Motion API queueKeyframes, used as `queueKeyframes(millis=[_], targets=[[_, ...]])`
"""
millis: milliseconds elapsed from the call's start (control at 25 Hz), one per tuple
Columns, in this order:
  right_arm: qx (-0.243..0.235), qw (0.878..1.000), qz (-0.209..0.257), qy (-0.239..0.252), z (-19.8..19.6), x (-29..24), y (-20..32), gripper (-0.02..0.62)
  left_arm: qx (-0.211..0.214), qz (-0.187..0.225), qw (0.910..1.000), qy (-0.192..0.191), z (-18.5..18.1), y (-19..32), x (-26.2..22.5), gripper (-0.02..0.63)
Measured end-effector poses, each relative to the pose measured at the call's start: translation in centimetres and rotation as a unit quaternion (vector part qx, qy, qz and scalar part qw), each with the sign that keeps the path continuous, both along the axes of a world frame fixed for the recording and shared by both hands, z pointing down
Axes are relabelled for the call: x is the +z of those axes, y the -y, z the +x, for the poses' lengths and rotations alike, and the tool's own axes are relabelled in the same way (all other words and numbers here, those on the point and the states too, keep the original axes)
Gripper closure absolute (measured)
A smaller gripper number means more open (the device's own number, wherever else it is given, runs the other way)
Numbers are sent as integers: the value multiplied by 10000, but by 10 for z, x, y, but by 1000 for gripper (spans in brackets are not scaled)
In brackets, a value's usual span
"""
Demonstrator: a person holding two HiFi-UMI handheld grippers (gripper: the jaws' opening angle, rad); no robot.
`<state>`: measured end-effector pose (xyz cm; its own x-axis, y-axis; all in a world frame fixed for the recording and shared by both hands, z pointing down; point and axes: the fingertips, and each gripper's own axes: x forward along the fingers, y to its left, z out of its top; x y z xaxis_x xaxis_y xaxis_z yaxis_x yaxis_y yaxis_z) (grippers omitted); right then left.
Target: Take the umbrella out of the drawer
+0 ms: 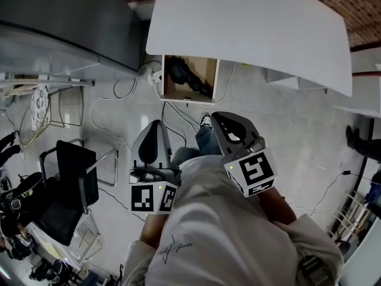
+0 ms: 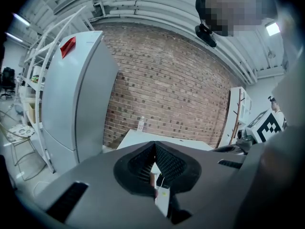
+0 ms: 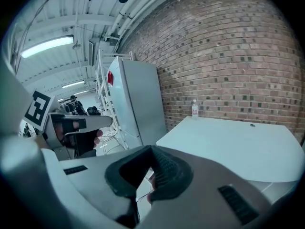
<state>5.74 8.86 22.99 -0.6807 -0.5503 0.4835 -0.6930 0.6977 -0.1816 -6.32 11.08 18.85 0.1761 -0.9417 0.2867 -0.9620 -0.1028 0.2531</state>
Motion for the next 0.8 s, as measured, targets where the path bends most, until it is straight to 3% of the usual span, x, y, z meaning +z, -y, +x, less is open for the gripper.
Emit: queueKeyframes(millis=[400,800], targets=[[-142,9998,-30,-144,0,13,39,580,63,-57,9999,-99,12,42,8,591],[-191,9992,-177,-297,-15,36,57,580,-17,-99,9998,-145,-5,63,23,591]])
